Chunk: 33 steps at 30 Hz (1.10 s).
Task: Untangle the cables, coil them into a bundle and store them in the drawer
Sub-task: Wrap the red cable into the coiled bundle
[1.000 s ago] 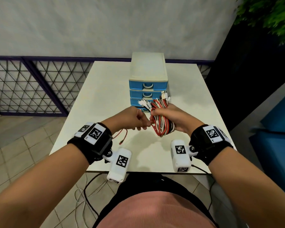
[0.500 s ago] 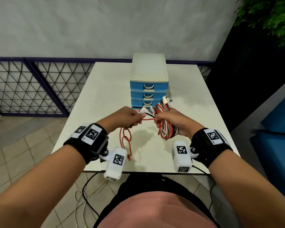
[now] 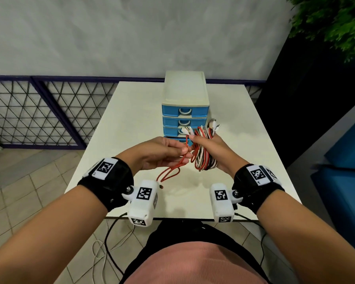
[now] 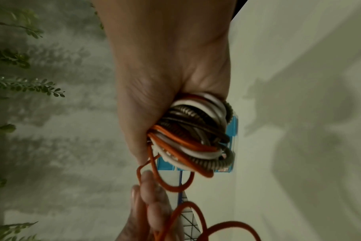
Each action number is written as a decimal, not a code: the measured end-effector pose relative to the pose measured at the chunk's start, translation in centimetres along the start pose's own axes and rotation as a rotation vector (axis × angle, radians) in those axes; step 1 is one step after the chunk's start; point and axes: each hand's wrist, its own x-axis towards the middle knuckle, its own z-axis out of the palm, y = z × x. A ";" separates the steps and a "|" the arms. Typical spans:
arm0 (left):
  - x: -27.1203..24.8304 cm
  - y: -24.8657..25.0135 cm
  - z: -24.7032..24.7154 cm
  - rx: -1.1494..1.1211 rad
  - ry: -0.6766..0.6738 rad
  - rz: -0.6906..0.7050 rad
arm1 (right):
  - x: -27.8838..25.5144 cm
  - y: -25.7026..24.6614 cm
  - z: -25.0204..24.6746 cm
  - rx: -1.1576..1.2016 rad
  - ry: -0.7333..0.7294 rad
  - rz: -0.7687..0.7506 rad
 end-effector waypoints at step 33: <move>0.3 -3.4 -3.0 0.491 0.136 0.066 | 1.0 -1.8 -1.0 -0.009 0.194 0.000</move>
